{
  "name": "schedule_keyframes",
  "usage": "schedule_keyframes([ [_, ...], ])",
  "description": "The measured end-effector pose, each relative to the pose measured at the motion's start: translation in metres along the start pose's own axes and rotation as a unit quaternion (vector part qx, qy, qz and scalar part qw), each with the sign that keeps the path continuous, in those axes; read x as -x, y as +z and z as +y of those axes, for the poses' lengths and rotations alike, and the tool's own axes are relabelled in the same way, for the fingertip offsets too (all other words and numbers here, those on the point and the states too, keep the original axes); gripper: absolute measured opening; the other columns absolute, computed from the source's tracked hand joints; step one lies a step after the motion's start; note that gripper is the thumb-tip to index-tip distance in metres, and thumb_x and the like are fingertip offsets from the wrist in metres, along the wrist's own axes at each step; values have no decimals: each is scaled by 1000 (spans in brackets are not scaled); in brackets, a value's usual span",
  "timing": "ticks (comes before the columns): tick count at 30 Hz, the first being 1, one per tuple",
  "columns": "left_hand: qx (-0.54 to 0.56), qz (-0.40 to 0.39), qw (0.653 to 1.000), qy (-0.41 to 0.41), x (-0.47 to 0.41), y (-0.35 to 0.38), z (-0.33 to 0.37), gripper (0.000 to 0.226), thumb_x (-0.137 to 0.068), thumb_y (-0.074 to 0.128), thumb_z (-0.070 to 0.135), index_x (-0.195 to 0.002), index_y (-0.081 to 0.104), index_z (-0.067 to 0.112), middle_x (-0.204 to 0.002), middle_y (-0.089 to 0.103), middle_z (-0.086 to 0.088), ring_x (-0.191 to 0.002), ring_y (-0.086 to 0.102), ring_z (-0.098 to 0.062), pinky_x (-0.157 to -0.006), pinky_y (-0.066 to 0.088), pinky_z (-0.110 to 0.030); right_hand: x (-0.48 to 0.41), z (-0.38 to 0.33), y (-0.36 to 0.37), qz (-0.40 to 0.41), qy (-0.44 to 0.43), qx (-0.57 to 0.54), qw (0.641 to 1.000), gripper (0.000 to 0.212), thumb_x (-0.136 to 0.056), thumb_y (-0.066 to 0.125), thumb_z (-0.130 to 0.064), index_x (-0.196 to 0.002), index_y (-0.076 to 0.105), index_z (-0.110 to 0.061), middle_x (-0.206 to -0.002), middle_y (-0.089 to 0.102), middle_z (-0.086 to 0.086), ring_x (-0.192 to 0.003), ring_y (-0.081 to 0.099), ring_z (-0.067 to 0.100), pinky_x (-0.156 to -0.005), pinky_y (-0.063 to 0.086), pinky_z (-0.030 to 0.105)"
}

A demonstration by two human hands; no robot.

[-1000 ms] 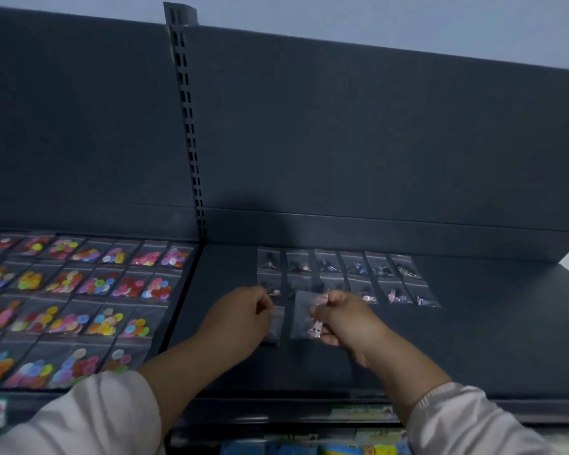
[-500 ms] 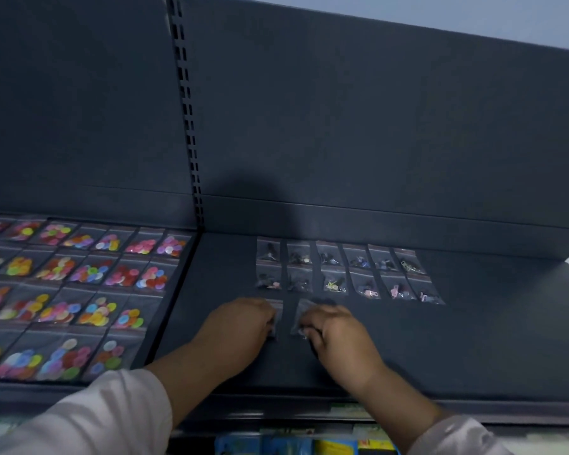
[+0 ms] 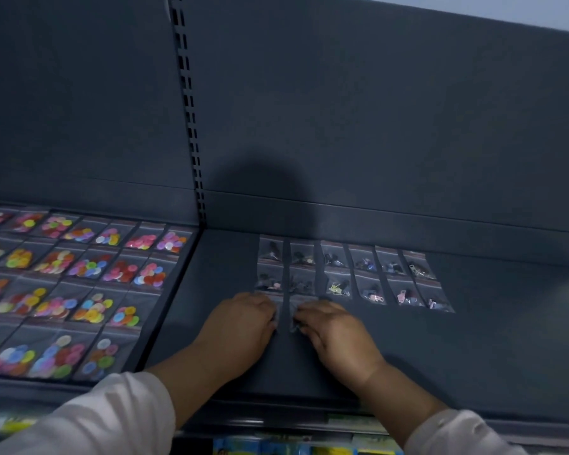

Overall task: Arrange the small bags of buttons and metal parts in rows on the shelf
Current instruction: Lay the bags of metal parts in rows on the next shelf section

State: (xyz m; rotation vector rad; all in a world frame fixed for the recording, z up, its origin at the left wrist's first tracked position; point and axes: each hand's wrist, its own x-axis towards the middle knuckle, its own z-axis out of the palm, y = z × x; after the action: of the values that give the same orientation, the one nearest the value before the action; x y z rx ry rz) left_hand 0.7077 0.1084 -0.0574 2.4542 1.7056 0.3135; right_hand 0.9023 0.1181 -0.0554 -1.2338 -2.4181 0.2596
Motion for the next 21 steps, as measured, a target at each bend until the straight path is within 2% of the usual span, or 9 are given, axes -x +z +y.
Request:
schedule_keyframes([
  [7,-17,11,1000,-8,-2,-3,2,46,-84,28,43,-92,68,19,-97,68,3,-88,62,-18,-75,54,-35,-4,3,0,-11,-3,-8,1000,17,-75,64,-15,-89,71,-17,-89,71,-1,-80,66,21,-72,52,21],
  [12,11,15,1000,-4,1,-9,7,27,-92,47,32,-108,64,18,-111,62,3,-103,56,-18,-87,49,-32,-4,2,-2,7,1,-6,1000,19,-75,62,-16,-91,71,-17,-92,71,-1,-81,67,21,-74,50,19],
  [15,30,42,999,-12,4,-16,9,29,-92,51,29,-116,63,18,-120,61,2,-109,55,-19,-92,47,-30,-9,-1,-8,27,-2,-4,1000,24,-82,51,-22,-94,70,-17,-93,70,-2,-81,66,20,-81,41,14],
  [19,27,61,997,-38,8,-32,6,39,-93,48,31,-130,54,20,-129,56,1,-116,51,-20,-100,41,-28,-26,-9,-20,50,-18,9,999,20,-80,57,-16,-94,71,-13,-93,70,2,-84,65,22,-80,48,22],
  [21,4,67,996,-61,15,-43,2,39,-92,51,29,-129,55,16,-128,57,-4,-114,54,-24,-99,43,-30,-38,-16,-23,47,-21,3,999,20,-83,55,-18,-96,70,-11,-96,69,4,-89,63,25,-82,48,27],
])
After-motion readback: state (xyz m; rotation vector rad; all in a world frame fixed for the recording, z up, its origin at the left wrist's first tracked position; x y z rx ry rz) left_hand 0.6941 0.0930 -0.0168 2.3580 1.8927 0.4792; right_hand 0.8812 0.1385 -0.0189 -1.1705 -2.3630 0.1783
